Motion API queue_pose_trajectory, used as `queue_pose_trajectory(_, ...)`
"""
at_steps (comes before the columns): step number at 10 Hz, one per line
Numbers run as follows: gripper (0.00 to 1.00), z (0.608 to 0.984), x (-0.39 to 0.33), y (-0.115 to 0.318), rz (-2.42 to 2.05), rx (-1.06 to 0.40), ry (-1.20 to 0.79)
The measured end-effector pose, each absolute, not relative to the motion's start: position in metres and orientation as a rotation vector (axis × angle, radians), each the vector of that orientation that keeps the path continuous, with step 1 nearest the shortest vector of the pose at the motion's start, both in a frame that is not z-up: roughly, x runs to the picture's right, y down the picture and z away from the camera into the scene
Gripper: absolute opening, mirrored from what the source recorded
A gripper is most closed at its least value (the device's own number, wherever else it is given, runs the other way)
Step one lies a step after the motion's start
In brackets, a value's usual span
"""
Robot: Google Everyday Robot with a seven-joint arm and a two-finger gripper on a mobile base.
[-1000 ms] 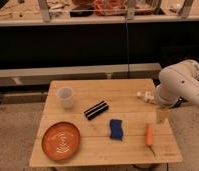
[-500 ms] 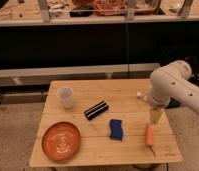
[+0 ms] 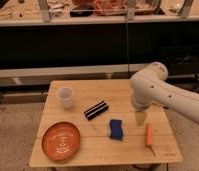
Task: Push the ceramic bowl across the table
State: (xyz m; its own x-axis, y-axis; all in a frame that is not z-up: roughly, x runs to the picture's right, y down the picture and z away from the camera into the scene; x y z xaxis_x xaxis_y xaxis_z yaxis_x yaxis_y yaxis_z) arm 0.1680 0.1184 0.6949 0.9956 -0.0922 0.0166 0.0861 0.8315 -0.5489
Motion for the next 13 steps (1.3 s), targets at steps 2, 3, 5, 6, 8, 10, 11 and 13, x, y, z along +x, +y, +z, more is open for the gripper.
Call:
queue_pose_trajectory(2, 0.8, 0.698, 0.134, 0.123, -0.141, -0.585, -0.006)
queue_pose_trajectory(3, 0.8, 0.699, 0.127, 0.126, -0.157, -0.588, -0.01)
queue_pose_trajectory(5, 0.8, 0.703, 0.108, 0.136, -0.197, -0.591, -0.023)
queue_pose_trajectory(6, 0.8, 0.704, 0.097, 0.14, -0.211, -0.595, -0.032)
queue_pose_trajectory(8, 0.8, 0.707, 0.063, 0.151, -0.255, -0.6, -0.052)
queue_pose_trajectory(10, 0.8, 0.712, 0.032, 0.17, -0.304, -0.606, -0.079)
queue_pose_trajectory(11, 0.8, 0.717, 0.025, 0.181, -0.325, -0.612, -0.09)
queue_pose_trajectory(13, 0.8, 0.718, 0.007, 0.194, -0.356, -0.616, -0.107)
